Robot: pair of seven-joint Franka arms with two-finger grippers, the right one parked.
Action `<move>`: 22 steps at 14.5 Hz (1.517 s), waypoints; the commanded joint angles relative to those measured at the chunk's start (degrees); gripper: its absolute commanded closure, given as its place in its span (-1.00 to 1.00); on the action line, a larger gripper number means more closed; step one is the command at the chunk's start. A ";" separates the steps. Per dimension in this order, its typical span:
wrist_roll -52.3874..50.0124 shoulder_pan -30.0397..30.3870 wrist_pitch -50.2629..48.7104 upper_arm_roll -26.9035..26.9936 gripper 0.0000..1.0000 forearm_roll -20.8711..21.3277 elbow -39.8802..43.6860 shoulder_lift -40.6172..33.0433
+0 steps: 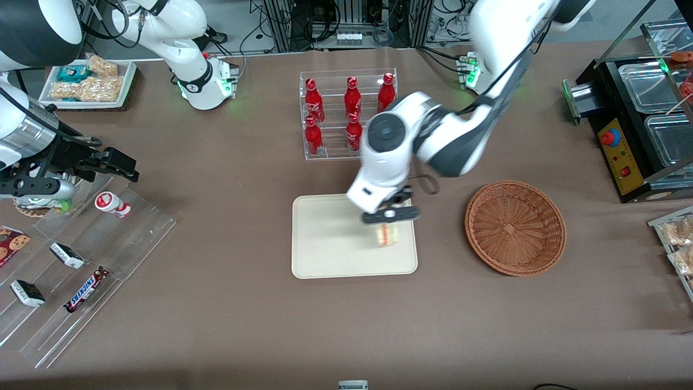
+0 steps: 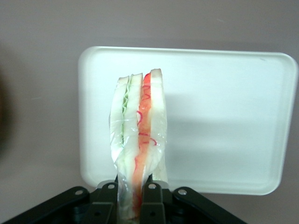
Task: Place sandwich from basket to tray
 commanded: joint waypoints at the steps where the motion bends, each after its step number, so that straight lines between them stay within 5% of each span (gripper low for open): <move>1: -0.23 -2.70 3.89 0.55 0.88 3.72 4.52 6.13; 4: -0.32 -3.15 8.02 0.55 0.85 9.00 4.35 11.05; 5: -0.41 -4.02 8.73 0.55 0.61 10.58 4.26 11.93; 7: -2.24 -4.12 8.83 0.64 -0.98 11.47 4.17 12.03; 13: -6.65 1.84 4.71 0.11 -1.00 10.51 1.89 1.43; 19: 0.89 17.83 -11.52 0.37 -1.00 -4.24 0.30 -18.09; 22: 15.10 25.92 -23.92 0.81 -1.00 -7.33 -0.49 -24.08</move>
